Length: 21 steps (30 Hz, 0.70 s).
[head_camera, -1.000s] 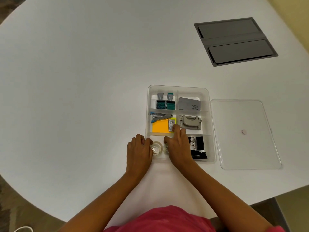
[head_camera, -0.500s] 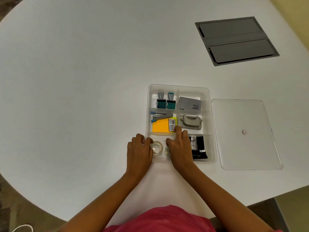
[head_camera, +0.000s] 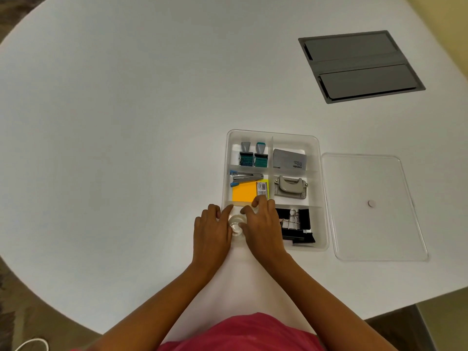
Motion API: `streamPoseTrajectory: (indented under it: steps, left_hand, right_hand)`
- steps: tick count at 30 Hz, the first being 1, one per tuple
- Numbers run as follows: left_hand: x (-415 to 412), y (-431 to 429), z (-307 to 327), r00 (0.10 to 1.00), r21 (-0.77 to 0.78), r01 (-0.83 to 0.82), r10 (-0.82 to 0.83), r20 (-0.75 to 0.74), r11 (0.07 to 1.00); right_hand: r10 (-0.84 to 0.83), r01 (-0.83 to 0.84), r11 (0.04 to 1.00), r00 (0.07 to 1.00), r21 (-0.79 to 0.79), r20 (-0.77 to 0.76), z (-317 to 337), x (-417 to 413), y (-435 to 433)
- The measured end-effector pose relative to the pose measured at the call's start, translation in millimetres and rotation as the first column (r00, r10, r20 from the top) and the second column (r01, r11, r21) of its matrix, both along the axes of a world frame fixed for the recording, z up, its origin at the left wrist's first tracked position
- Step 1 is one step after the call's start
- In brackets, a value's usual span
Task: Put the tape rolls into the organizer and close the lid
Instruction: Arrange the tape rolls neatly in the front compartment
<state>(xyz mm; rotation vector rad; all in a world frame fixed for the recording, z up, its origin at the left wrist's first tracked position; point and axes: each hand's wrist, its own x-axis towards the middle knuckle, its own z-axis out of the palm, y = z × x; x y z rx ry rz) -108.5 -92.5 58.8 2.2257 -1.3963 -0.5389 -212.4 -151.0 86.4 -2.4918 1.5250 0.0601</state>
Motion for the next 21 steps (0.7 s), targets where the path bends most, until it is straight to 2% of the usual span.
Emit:
streamPoseTrajectory:
  steps: [8, 12, 14, 17, 21]
  left_hand:
    - [-1, 4, 1, 0.995, -0.009, 0.073, -0.072, 0.068, 0.997]
    - [-1, 3, 2, 0.997, -0.057, 0.059, -0.056, 0.049, 0.997]
    - [0, 3, 4, 0.997, -0.062, 0.06, -0.056, 0.06, 0.996]
    - [-1, 3, 6, 1.0, -0.08, 0.003, -0.004, -0.012, 0.997]
    - [-1, 3, 3, 0.998, -0.069, 0.04, -0.037, 0.042, 0.997]
  right_hand:
    - [0.108, -0.119, 0.992, 0.98, -0.053, -0.169, -4, 13, 0]
    - [0.112, -0.123, 0.992, 0.962, -0.028, -0.25, -7, 14, 1]
    - [0.11, -0.122, 0.992, 0.956, -0.027, -0.271, -8, 15, 2]
    - [0.101, -0.109, 0.994, 0.954, -0.014, -0.283, -9, 13, 2]
    - [0.085, -0.091, 0.996, 0.955, -0.009, -0.284, -10, 12, 3]
